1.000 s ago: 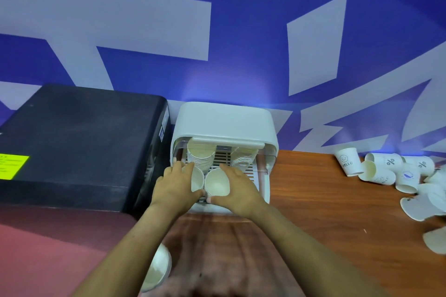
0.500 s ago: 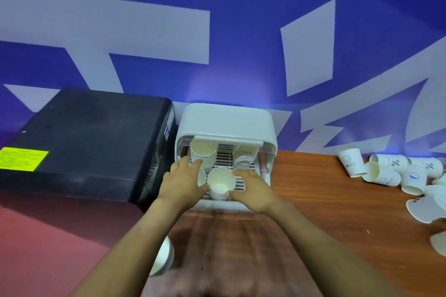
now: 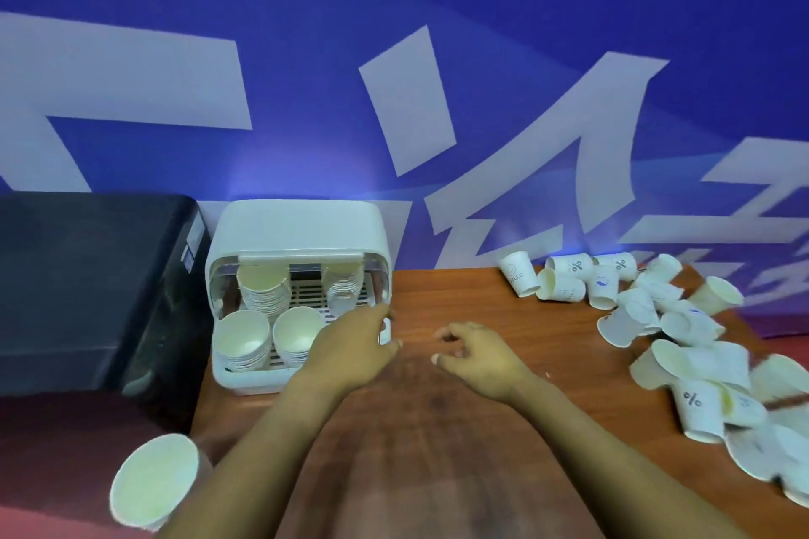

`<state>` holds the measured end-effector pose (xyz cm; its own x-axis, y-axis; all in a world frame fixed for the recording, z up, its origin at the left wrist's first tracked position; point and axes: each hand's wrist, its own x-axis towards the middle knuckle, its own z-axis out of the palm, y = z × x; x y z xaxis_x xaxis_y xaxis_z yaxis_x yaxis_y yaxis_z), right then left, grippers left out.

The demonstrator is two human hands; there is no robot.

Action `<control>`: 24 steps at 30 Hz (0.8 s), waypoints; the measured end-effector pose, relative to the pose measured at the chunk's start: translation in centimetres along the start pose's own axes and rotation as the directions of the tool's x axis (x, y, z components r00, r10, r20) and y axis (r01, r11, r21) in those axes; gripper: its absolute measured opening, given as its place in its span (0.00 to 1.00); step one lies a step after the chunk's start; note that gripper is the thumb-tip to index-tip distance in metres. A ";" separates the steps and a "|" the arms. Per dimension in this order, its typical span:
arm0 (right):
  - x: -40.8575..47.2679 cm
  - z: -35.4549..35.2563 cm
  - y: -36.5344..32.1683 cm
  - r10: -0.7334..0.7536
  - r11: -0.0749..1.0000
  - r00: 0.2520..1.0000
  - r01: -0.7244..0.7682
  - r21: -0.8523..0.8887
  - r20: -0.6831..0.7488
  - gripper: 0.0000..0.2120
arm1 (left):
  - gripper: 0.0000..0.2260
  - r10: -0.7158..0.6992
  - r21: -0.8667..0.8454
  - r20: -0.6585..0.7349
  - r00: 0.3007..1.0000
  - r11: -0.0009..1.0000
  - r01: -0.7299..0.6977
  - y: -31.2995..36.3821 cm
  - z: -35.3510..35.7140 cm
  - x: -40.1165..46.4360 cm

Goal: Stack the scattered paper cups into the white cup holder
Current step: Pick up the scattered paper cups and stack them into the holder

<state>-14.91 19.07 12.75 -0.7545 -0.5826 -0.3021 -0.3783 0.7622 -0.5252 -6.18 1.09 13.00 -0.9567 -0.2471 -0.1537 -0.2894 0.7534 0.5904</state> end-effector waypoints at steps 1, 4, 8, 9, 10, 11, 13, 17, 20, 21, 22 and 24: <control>-0.5 -0.6 1.1 0.014 1.000 1.000 -0.014 -0.005 -0.013 0.18 | 0.17 0.012 0.000 0.019 1.000 1.000 -0.012 0.8 0.7 0.3; -1.3 -2.2 4.1 0.041 0.999 0.999 -0.041 0.011 -0.030 0.18 | 0.17 0.023 -0.018 0.071 0.997 1.000 -0.022 2.9 2.3 1.1; -0.5 -4.4 7.8 0.025 0.999 1.000 -0.025 0.032 -0.006 0.18 | 0.17 -0.015 -0.026 0.067 0.998 1.000 0.017 5.3 3.8 3.0; -0.2 -4.9 8.8 0.018 0.999 1.000 -0.018 0.043 0.000 0.18 | 0.18 -0.026 -0.016 0.053 0.998 1.000 0.027 6.0 4.3 3.6; 0.1 -5.5 9.9 0.010 0.998 1.000 -0.010 0.055 0.006 0.18 | 0.18 -0.039 -0.009 0.041 0.998 0.999 0.039 7.0 4.9 4.2; 0.3 -6.0 11.1 0.004 0.998 1.000 -0.005 0.069 0.015 0.18 | 0.18 -0.050 -0.006 0.032 0.998 0.999 0.050 8.0 5.7 4.7; 0.5 -7.1 13.6 -0.010 0.997 0.999 0.007 0.081 0.039 0.18 | 0.18 -0.076 -0.007 0.035 0.997 0.997 0.076 10.3 7.5 5.8; 1.6 -10.6 19.5 -0.032 0.996 0.997 0.026 0.086 0.071 0.17 | 0.19 -0.132 -0.005 0.049 0.990 0.991 0.133 14.6 11.5 8.7; 3.5 -13.8 23.9 -0.041 0.998 0.996 0.037 0.051 0.073 0.17 | 0.20 -0.165 -0.026 0.043 0.985 0.986 0.166 17.2 14.0 11.7; 4.1 -14.8 25.1 -0.037 0.999 0.997 0.034 0.039 0.075 0.17 | 0.20 -0.173 -0.033 0.051 0.984 0.984 0.175 17.9 14.7 12.6; 4.8 -15.7 26.3 -0.032 0.999 0.997 0.030 0.022 0.072 0.17 | 0.20 -0.181 -0.040 0.065 0.981 0.982 0.184 18.5 15.3 13.4; 6.0 -17.0 28.4 -0.011 0.999 0.997 0.013 -0.032 0.071 0.18 | 0.21 -0.199 -0.051 0.095 0.975 0.978 0.205 19.2 16.4 14.9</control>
<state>-39.26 42.00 9.55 -0.7103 -0.6094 -0.3523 -0.4050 0.7632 -0.5036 -26.49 21.91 9.08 -0.8784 -0.3333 -0.3426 -0.4771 0.6548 0.5862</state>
